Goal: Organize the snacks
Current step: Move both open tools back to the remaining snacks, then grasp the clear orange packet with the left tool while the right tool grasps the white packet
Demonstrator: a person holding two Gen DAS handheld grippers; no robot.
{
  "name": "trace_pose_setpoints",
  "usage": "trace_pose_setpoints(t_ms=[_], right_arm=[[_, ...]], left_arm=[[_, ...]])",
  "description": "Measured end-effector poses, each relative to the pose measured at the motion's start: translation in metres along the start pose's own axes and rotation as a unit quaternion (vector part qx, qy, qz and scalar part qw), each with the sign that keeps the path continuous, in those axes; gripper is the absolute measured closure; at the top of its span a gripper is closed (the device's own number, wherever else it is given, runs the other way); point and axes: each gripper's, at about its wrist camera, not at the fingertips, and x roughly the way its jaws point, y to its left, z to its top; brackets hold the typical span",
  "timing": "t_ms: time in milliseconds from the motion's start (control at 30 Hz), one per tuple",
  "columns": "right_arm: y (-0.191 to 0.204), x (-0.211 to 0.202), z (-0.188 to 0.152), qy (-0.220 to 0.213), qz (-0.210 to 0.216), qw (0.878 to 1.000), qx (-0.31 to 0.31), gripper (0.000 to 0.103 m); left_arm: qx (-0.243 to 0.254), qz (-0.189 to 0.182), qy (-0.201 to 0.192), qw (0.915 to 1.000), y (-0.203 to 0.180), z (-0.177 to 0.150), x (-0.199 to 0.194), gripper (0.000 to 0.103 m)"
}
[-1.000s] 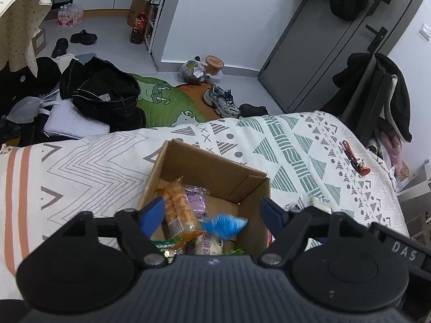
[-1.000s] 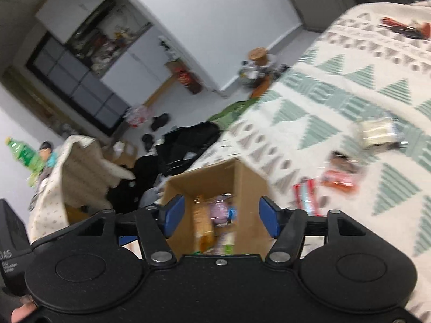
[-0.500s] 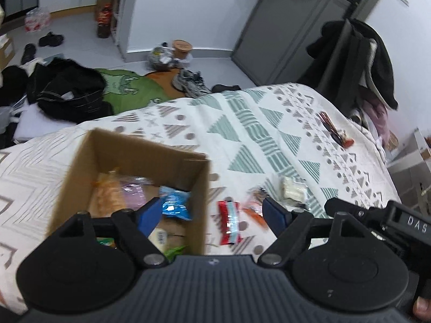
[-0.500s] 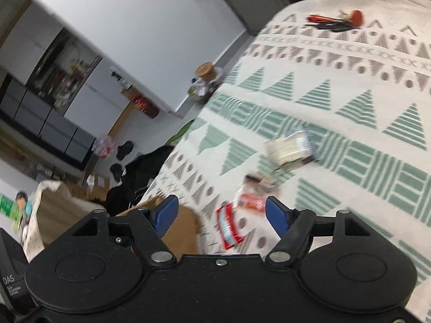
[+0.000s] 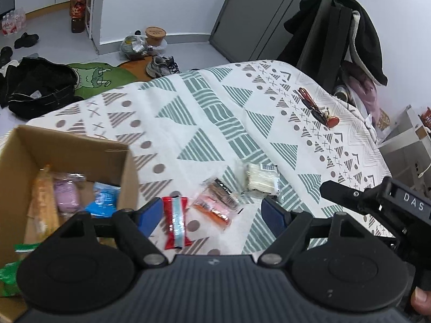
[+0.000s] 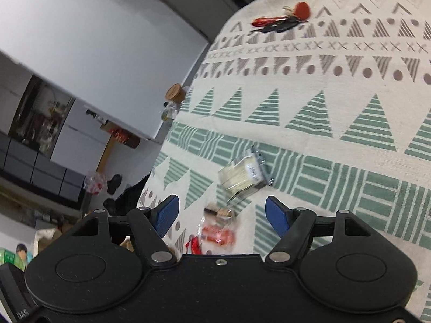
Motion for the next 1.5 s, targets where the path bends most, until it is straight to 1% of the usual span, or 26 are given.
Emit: trace_pose_setpoints(t_ms=[100,167,200,233,333,367,500,667,733,867,900,933,967,1067,1167,1200,1233,1267,1300,1333,1367,1500], right_arm=[[-0.009,0.007,0.004,0.004,0.003,1.0,0.013,0.033],[-0.013,0.015,0.006,0.008,0.002,1.0,0.018,0.034],[-0.016,0.018,0.008,0.01,0.002,1.0,0.02,0.036],[-0.018,0.022,0.008,0.013,0.002,1.0,0.023,0.039],[-0.02,0.032,0.01,0.022,0.006,0.999,0.025,0.044],[-0.022,0.036,0.01,0.025,0.006,0.999,0.026,0.044],[-0.031,0.053,0.01,0.039,0.014,0.998,0.047,0.044],[-0.037,0.071,0.01,0.056,0.019,0.996,0.065,0.044],[-0.04,0.078,0.011,0.059,0.021,0.996,0.07,0.044],[-0.046,0.094,0.013,0.06,0.015,0.995,0.083,0.044],[-0.047,0.098,0.013,0.058,0.016,0.995,0.085,0.045],[-0.049,0.1,0.013,0.055,0.019,0.994,0.088,0.045],[-0.05,0.102,0.013,0.054,0.022,0.994,0.091,0.045],[-0.052,0.107,0.016,0.044,0.029,0.993,0.103,0.045],[-0.056,0.111,0.019,0.036,0.037,0.991,0.121,0.045],[-0.057,0.112,0.019,0.034,0.038,0.991,0.123,0.046],[-0.057,0.114,0.02,0.032,0.036,0.991,0.124,0.054],[-0.057,0.114,0.019,0.029,0.028,0.992,0.123,0.061],[-0.058,0.115,0.019,0.027,0.017,0.992,0.119,0.075],[-0.059,0.116,0.018,0.025,0.017,0.993,0.116,0.076],[-0.061,0.116,0.018,0.024,0.022,0.993,0.117,0.077],[-0.057,0.111,0.017,0.023,0.018,0.995,0.092,0.083]], left_arm=[[-0.007,-0.005,0.006,0.9999,-0.008,-0.001,0.014,0.028],[-0.015,-0.008,0.011,0.9998,-0.011,-0.002,0.024,0.037],[-0.023,-0.01,0.014,0.9996,-0.012,-0.002,0.03,0.04],[-0.03,-0.011,0.015,0.9994,-0.013,-0.002,0.034,0.046],[-0.051,-0.006,0.018,0.9985,-0.014,-0.003,0.05,0.054],[-0.057,-0.004,0.019,0.9982,-0.014,-0.003,0.054,0.056],[-0.069,0.007,0.026,0.9972,-0.015,-0.005,0.072,0.057],[-0.076,0.037,0.062,0.9945,-0.012,-0.007,0.101,0.061],[-0.086,0.037,0.066,0.9934,-0.008,-0.007,0.109,0.061],[-0.074,0.035,0.062,0.9947,-0.011,-0.002,0.117,0.061],[-0.072,0.035,0.063,0.9947,-0.01,-0.001,0.119,0.063],[-0.071,0.035,0.064,0.9948,-0.01,0.0,0.12,0.071],[-0.072,0.039,0.064,0.9946,-0.008,0.001,0.121,0.081],[-0.085,0.037,0.064,0.9936,-0.003,0.003,0.123,0.084],[-0.076,0.036,0.064,0.9944,-0.004,0.005,0.124,0.084],[-0.075,0.036,0.066,0.9944,-0.004,0.006,0.125,0.084],[-0.067,0.038,0.067,0.9948,-0.005,0.006,0.126,0.084],[-0.045,0.041,0.073,0.9955,-0.009,0.006,0.129,0.083],[-0.021,0.047,0.077,0.9957,-0.014,0.006,0.132,0.082],[-0.005,0.049,0.079,0.9957,-0.017,0.005,0.133,0.081],[-0.001,0.052,0.077,0.9957,-0.018,0.004,0.133,0.081],[-0.028,0.048,0.073,0.9958,-0.012,0.005,0.131,0.084]])
